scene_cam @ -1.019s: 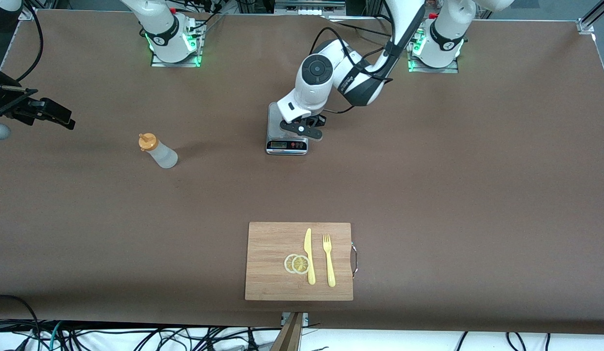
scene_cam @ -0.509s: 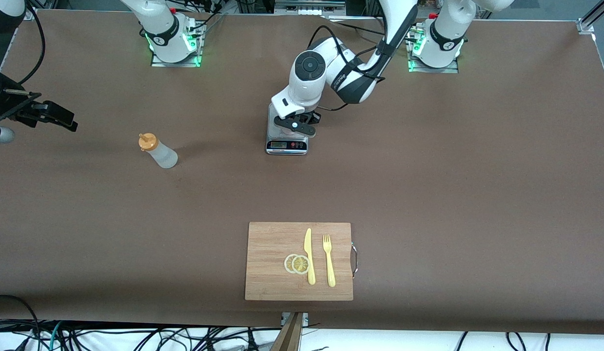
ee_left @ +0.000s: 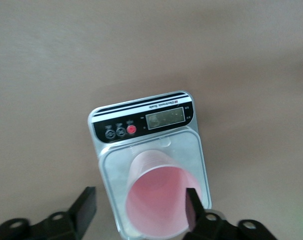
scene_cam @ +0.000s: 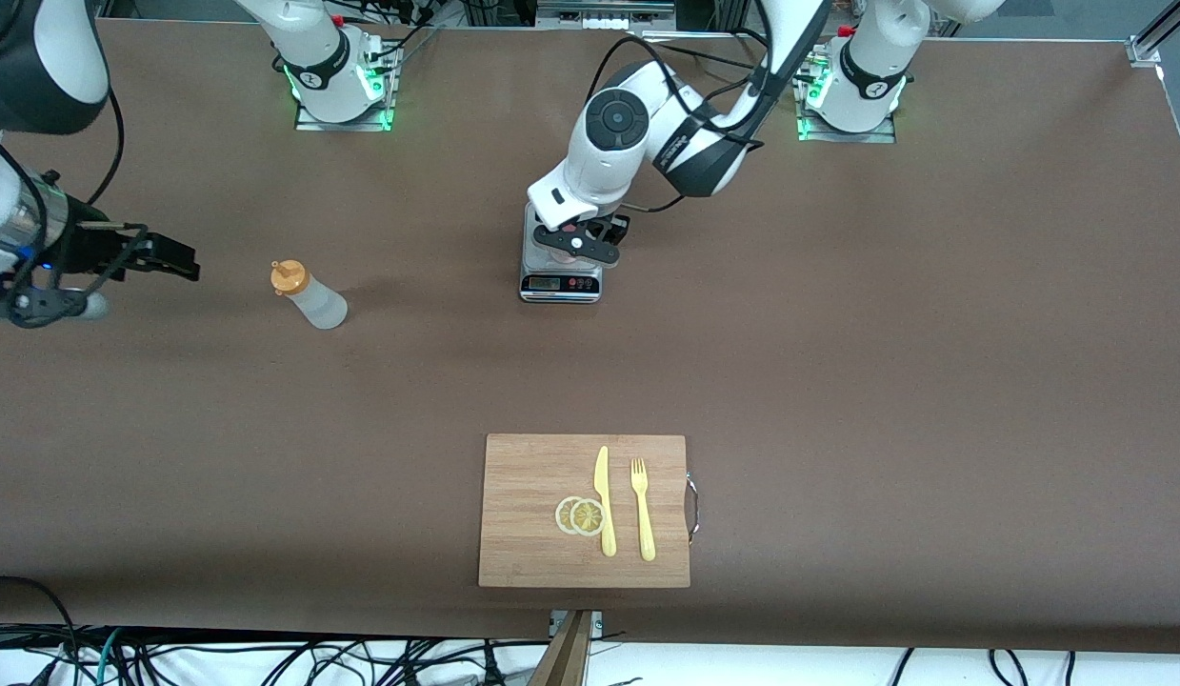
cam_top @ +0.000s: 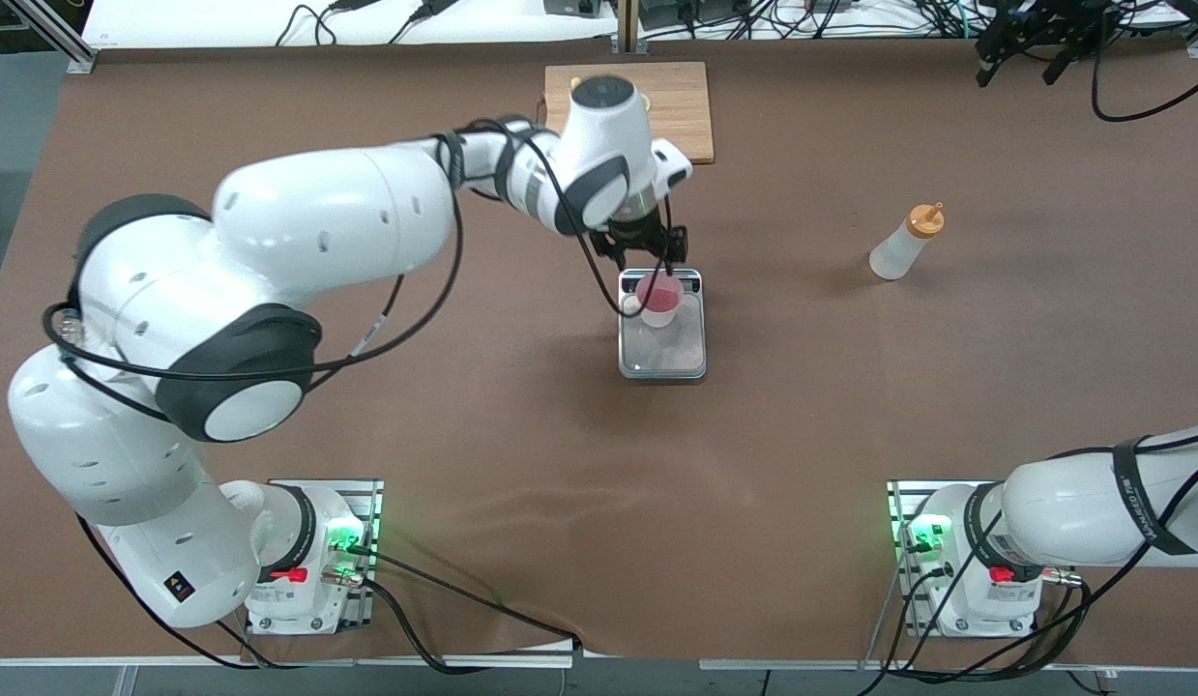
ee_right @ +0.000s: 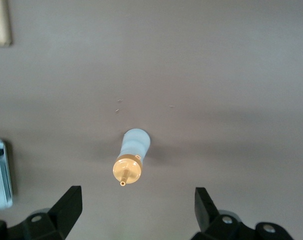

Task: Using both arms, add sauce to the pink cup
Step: 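Release the cup and withdraw the left gripper while the right gripper reaches the bottle, then grasp the white sauce bottle with the right gripper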

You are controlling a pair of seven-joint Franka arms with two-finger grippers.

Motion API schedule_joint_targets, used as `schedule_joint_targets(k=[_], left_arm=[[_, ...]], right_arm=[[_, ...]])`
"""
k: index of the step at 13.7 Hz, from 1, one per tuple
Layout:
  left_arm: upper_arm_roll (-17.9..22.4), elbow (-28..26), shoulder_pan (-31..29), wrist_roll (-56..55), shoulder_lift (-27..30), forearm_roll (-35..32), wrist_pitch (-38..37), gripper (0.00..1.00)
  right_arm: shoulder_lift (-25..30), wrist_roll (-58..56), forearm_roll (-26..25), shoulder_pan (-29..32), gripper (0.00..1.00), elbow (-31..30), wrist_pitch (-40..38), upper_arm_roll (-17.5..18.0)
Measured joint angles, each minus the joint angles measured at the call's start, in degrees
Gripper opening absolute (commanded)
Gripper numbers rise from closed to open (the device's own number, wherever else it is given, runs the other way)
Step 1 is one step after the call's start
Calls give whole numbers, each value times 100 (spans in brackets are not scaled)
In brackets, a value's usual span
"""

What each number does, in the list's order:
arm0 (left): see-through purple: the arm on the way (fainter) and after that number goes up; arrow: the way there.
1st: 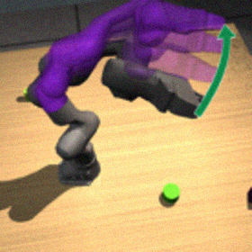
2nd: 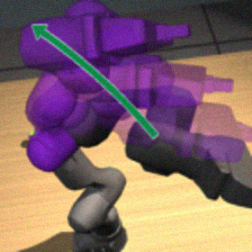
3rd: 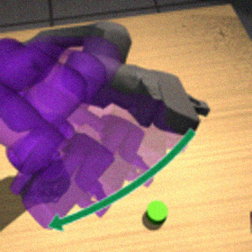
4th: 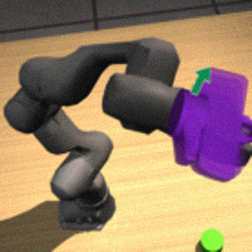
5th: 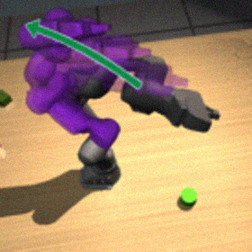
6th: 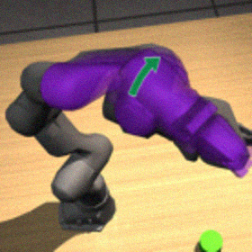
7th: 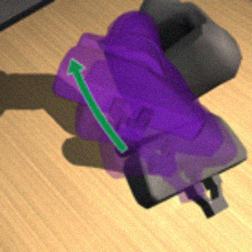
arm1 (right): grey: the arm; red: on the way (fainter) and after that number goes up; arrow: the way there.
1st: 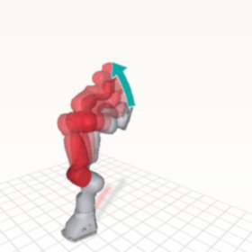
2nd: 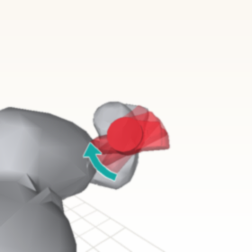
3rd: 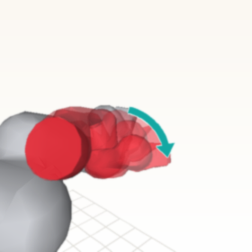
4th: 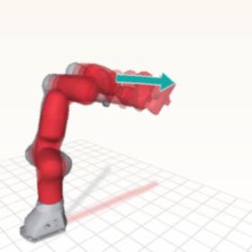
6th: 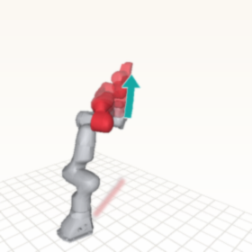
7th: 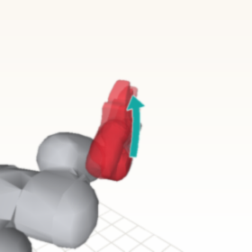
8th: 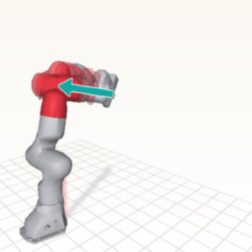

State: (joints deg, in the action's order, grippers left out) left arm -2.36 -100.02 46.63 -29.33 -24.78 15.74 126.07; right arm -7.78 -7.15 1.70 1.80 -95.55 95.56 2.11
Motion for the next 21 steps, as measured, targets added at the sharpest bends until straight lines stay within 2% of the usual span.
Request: schedule_joint_targets(k=[2,5,7,12,17,21], left_arm=[[108,283,-431,0,358,0,-752,100],[534,451,-1147,357,1007,-292,-1552,100],[596,468,-1742,701,1321,-672,-2053,100],[609,749,-3189,1755,1860,-1052,-3248,100],[595,1022,-3913,2493,2035,-1268,-4079,100],[575,1040,-4156,2532,2144,-1302,-4653,100]], right_arm=[[-212,-1115,281,88,100,-5,11,-39],[-471,-2827,807,388,100,-14,12,-96],[-598,-4167,1424,620,100,-100,-5,-169],[-1175,-7519,2775,1459,100,-478,-235,-226],[-1927,-10187,3656,1933,100,-763,-633,-232],[-2773,-12126,4178,2092,100,-846,-804,-234]])
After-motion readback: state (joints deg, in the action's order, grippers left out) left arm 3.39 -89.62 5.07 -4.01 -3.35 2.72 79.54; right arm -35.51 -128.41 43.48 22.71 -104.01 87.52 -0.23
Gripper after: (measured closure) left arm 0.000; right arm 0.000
